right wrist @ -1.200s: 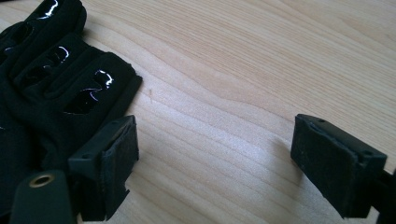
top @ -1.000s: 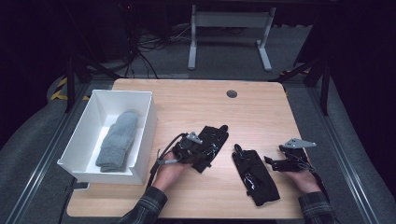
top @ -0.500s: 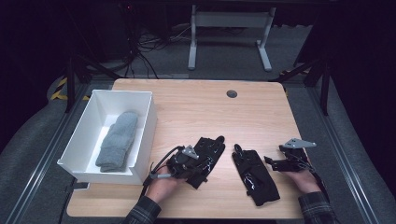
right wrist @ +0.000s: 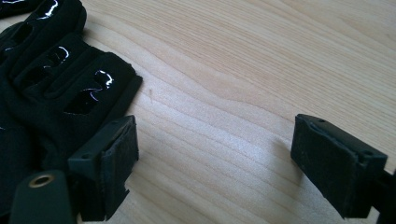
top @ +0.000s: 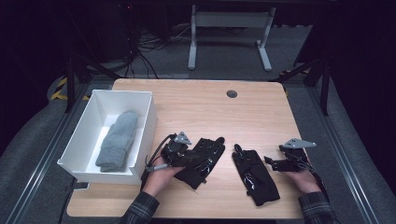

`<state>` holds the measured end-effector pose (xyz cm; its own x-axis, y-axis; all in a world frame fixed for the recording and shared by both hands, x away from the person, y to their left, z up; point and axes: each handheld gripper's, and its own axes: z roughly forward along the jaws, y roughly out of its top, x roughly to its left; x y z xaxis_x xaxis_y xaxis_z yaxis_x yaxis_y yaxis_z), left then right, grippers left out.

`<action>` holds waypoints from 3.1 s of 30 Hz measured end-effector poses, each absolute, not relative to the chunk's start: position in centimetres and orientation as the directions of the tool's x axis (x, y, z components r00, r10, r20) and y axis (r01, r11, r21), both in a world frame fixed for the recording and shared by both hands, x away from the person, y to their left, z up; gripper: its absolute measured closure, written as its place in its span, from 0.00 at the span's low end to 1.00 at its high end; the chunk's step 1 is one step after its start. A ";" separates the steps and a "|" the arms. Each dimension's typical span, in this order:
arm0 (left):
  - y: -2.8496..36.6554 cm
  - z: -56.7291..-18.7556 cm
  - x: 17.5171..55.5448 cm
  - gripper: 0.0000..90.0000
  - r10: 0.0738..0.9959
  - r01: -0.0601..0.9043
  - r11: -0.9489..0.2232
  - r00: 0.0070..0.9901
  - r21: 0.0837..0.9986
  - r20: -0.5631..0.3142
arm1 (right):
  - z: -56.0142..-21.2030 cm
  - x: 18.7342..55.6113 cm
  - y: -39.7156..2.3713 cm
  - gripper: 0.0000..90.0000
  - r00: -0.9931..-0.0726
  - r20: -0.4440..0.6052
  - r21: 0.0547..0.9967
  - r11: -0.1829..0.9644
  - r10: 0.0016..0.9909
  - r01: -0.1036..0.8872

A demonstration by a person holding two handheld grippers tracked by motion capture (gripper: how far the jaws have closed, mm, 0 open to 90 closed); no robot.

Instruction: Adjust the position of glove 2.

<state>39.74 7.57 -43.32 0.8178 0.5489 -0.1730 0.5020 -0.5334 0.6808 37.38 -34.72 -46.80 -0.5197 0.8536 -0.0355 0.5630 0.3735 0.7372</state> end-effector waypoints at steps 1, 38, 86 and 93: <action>7.6 -43.4 40.3 0.77 0.557 0.508 -0.537 0.813 0.674 -0.169 | -46.8 37.4 -34.7 0.17 -0.519 -0.035 0.737 0.373 0.854 0.564; 8.2 -44.8 41.5 0.97 0.614 0.604 -0.471 0.748 0.642 -0.253 | -44.2 34.1 -32.9 0.95 -0.662 -0.041 0.736 0.471 0.749 0.487; 9.1 -41.6 41.1 0.97 0.495 0.622 -0.288 0.748 0.728 -0.443 | -45.6 34.5 -25.1 1.00 -0.807 0.009 0.683 0.586 0.590 0.436; 8.9 -40.6 41.3 0.97 0.493 0.611 -0.271 0.752 0.744 -0.438 | -45.6 35.0 -23.1 1.00 -0.828 0.009 0.685 0.600 0.561 0.414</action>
<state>41.26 8.91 -40.63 0.7516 0.4931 -0.4380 0.6111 -0.2708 0.7438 34.99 -23.06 -45.60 -0.8278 0.5609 0.0092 0.4139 0.5997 0.6849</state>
